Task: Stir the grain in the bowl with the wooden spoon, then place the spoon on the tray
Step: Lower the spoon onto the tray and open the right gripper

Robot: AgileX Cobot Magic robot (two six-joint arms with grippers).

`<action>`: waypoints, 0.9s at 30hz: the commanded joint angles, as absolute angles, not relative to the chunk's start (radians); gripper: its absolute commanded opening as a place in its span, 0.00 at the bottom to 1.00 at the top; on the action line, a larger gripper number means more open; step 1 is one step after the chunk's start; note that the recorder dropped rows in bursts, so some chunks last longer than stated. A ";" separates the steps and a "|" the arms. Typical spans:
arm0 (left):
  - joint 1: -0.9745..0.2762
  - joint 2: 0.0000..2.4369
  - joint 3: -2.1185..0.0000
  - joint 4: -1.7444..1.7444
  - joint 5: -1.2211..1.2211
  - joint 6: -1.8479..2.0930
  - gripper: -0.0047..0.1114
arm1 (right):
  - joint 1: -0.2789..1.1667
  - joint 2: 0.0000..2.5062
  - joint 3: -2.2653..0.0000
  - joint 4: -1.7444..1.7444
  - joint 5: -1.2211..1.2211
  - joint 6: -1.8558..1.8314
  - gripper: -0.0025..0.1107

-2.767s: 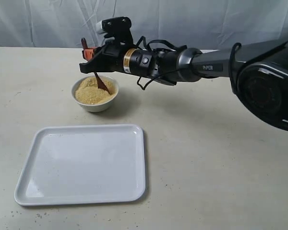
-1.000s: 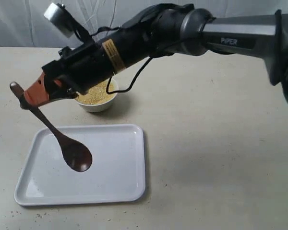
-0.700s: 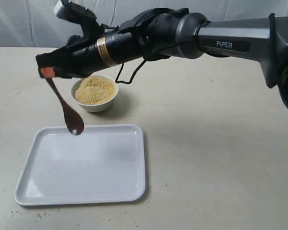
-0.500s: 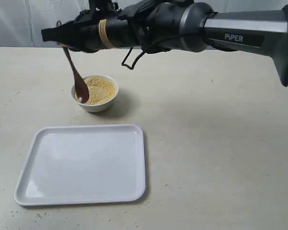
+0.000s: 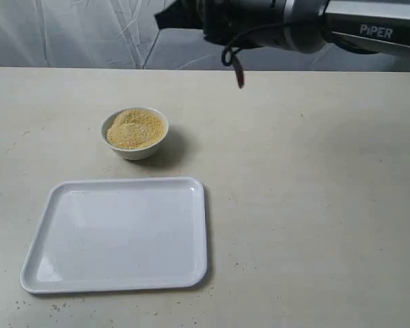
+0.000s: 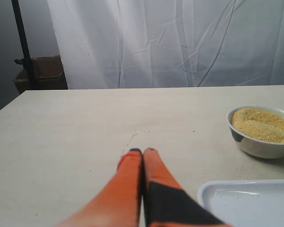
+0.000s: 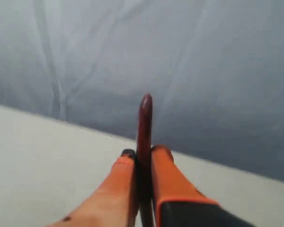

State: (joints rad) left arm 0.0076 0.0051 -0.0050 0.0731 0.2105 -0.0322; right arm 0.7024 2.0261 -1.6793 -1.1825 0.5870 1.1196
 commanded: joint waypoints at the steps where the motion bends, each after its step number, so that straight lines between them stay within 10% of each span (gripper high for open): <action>1: 0.008 0.000 0.000 0.071 0.205 -0.033 0.04 | 0.699 2.012 -1.672 -0.501 0.642 0.363 0.01; 9: 0.008 0.000 0.000 0.071 0.205 -0.033 0.04 | 0.705 2.035 -1.672 0.629 0.893 -0.758 0.01; 22: 0.008 0.000 0.000 0.071 0.205 -0.033 0.04 | 0.894 2.211 -1.672 0.521 0.832 -0.809 0.02; 27: 0.008 0.000 0.000 0.071 0.205 -0.033 0.04 | 0.908 2.230 -1.672 0.452 0.735 -0.664 0.56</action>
State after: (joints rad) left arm 0.0076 0.0051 -0.0050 0.0731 0.2105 -0.0322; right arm 0.9103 2.2335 -1.6735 0.4920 0.7726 -0.7267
